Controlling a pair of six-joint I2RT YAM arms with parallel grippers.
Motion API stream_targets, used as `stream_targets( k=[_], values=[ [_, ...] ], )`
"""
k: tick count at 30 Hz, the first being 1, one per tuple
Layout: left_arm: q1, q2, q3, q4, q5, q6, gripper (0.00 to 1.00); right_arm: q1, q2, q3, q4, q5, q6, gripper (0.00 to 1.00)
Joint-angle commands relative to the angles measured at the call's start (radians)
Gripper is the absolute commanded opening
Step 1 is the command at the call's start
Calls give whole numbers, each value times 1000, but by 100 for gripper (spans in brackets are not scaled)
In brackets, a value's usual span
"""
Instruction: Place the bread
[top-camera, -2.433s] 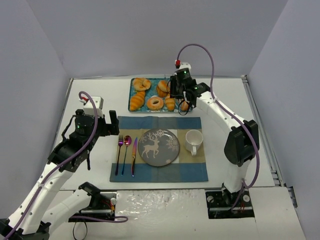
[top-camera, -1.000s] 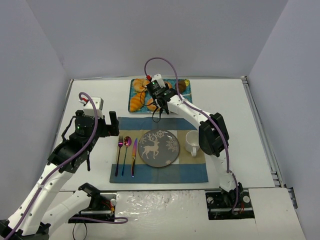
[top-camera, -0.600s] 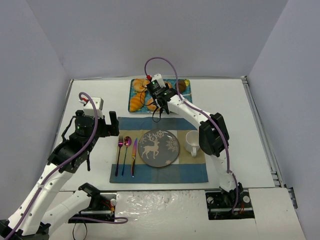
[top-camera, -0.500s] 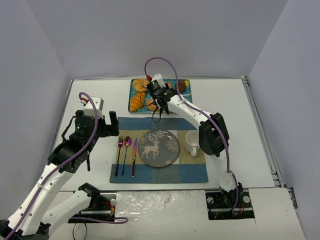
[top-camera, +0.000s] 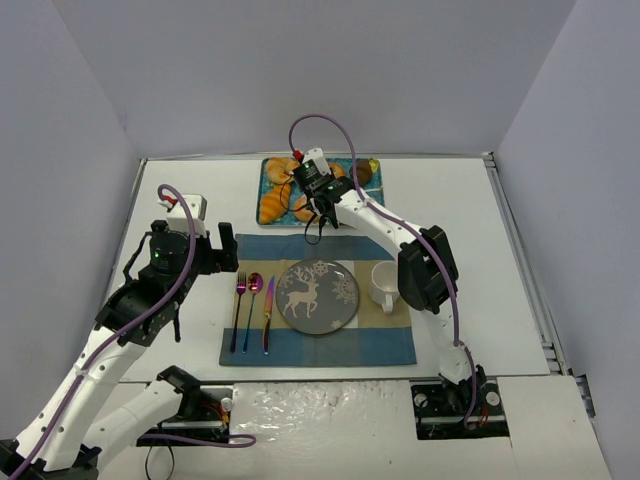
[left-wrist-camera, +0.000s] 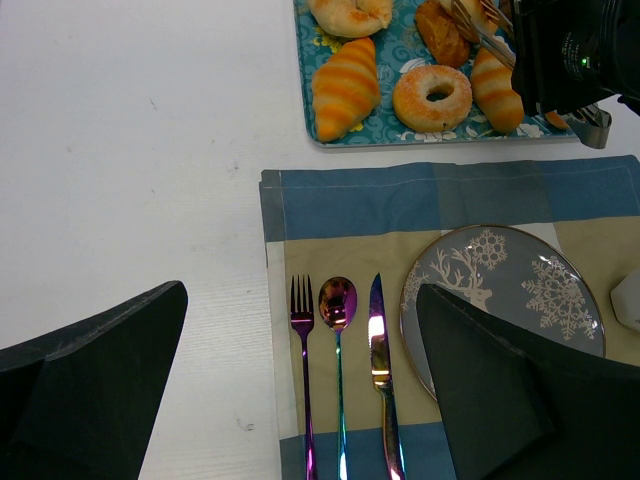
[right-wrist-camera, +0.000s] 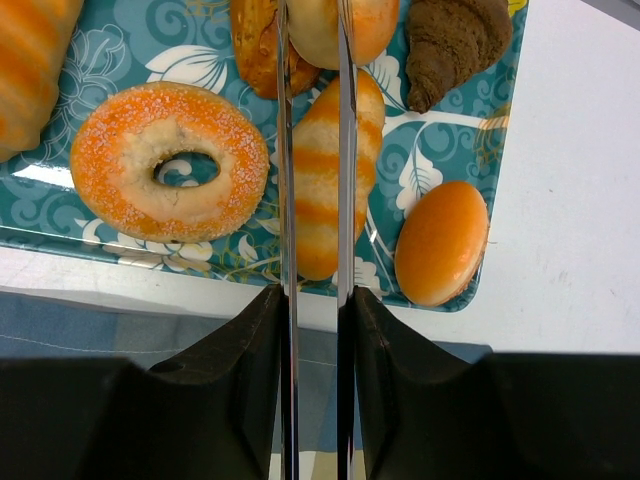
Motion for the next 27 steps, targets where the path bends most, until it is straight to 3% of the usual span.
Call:
stream_targets(
  k=[1,16,27],
  values=[
    [-7,-1,26,44,-9,13,97,-4,-105,29,9,51,11,8],
    [-8,0,26,45,-10,13,97,-2,-295,-35,9,-5,39,5],
    [-7,-1,28,44,-11,11,97,83,-627,-359,2,-181,127,4]
  ],
)
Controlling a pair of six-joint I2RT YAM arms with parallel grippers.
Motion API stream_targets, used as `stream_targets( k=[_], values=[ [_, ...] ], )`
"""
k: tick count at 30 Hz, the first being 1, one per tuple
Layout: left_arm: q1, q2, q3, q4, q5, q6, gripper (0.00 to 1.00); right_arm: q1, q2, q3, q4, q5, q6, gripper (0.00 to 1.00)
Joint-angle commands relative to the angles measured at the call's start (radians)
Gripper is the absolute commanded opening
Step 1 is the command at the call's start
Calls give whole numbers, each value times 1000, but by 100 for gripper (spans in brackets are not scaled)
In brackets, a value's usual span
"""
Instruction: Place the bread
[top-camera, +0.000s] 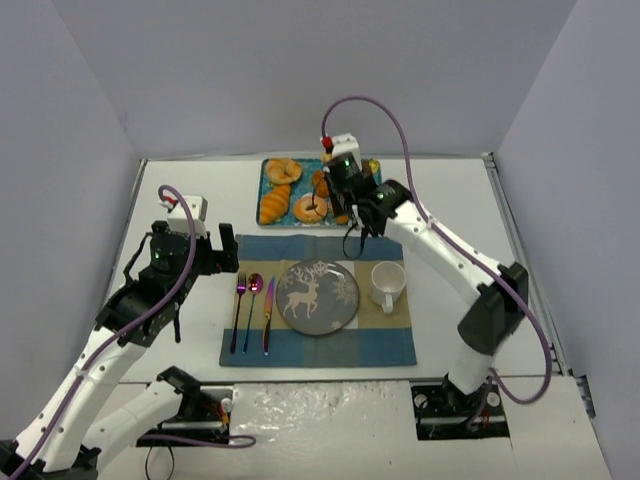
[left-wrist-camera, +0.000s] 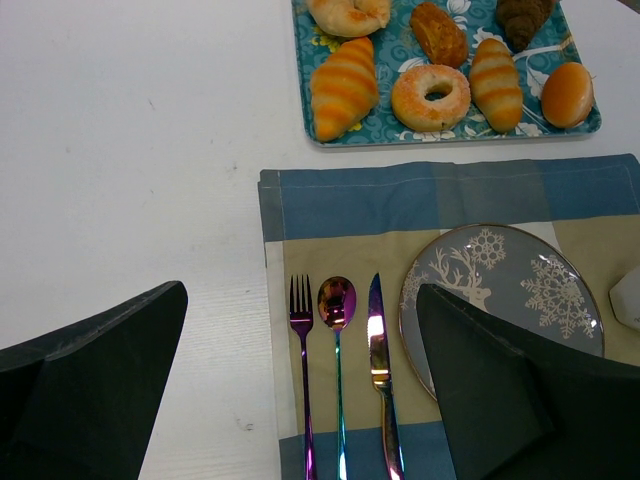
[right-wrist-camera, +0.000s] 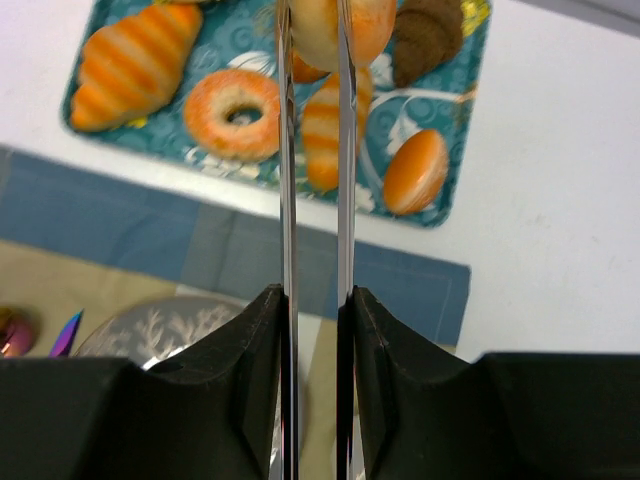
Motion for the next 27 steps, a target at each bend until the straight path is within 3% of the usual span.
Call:
stream_targets(
  k=[1,11,20,27],
  values=[
    [-4,-2,28,43,-12,11,97,74,-195,-134,37,-86,57,4],
    [-6,-6,29,42,-11,10,97,290,-409,-354,-47,-71,156,4],
    [-4,-4,29,42,-8,10,97,443,-465,-459,-129,38,269,4],
    [-5,-3,29,42,-9,10,97,494,-466,-492,-175,76,312,4]
  ],
)
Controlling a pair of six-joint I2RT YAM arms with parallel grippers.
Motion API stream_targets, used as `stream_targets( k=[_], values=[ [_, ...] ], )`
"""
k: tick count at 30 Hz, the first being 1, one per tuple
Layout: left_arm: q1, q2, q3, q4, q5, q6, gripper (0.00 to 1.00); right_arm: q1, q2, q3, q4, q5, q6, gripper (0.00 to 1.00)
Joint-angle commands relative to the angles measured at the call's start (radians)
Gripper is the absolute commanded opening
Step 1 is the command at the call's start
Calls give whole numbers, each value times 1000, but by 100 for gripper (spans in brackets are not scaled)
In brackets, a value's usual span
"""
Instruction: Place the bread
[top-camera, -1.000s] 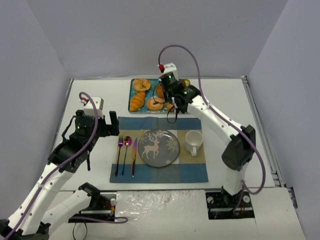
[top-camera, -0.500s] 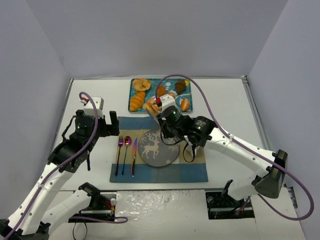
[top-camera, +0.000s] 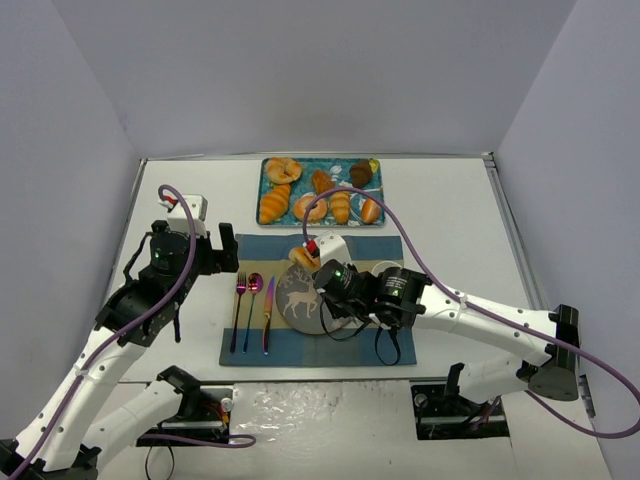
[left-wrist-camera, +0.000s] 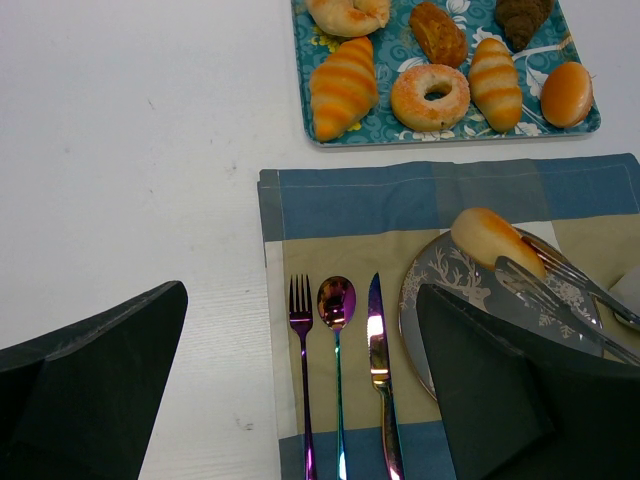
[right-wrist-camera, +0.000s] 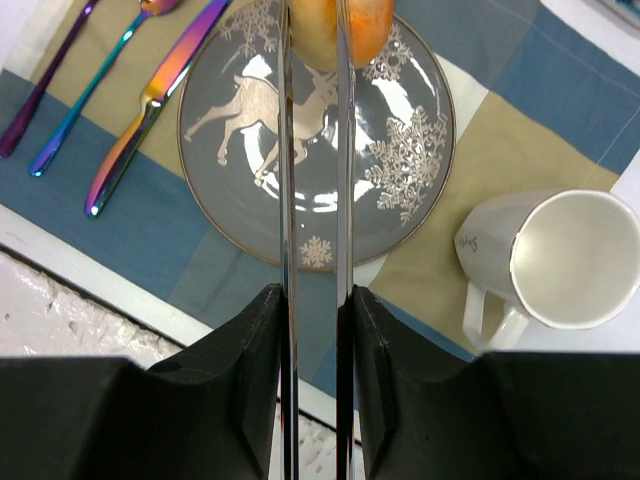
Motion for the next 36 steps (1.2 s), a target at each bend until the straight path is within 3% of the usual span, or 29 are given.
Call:
stream_targets(
  k=[1,16,30,36],
  values=[
    [-5,-3,29,43,-9,10,97,25,-38,-6,-16,94,59,4],
    [-5,-1,29,43,-9,11,97,57,7,-59,-31,115,91,7],
    [-5,-1,29,41,-11,12,97,70,30,-86,-8,84,88,29],
    [-5,-1,29,41,-13,11,97,72,39,-84,2,70,81,44]
  ],
)
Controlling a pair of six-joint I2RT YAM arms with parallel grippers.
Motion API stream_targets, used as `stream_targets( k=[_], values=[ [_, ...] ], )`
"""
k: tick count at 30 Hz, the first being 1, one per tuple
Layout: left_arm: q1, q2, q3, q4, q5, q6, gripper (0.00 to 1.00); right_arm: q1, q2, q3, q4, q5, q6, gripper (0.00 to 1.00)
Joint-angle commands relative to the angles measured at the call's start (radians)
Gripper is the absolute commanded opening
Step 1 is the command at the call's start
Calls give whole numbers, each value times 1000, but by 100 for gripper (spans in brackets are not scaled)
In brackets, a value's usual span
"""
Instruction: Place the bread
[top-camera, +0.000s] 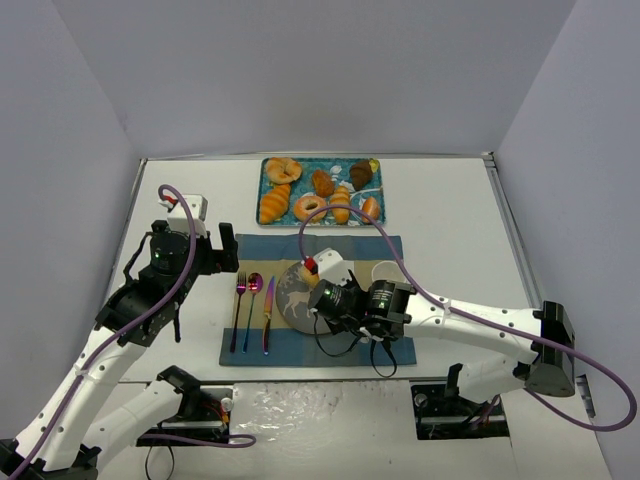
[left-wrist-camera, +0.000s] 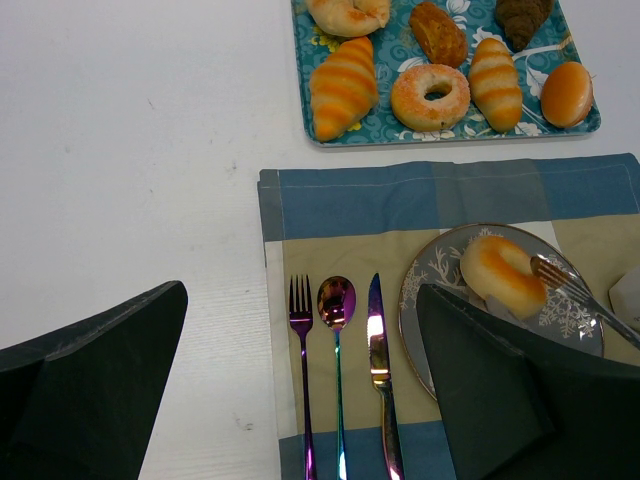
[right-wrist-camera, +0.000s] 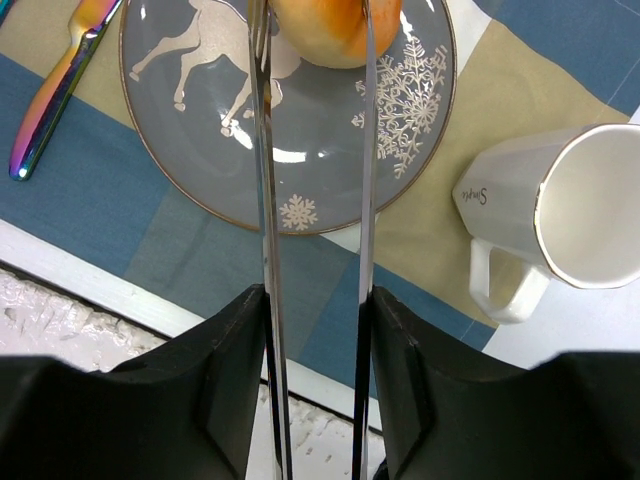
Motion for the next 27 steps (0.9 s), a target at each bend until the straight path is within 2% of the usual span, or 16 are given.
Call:
stream_targets(
  k=[1,5,27],
  values=[
    [-5,-1,29,41,-12,11,97,11,10,4,30,11,3,46],
    [-5,-2,29,41,-12,11,97,12,17,6,34,5,1,50],
    [-4,-2,29,41,-14,11,97,20,-36,83,37,40,-10,50]
  ],
)
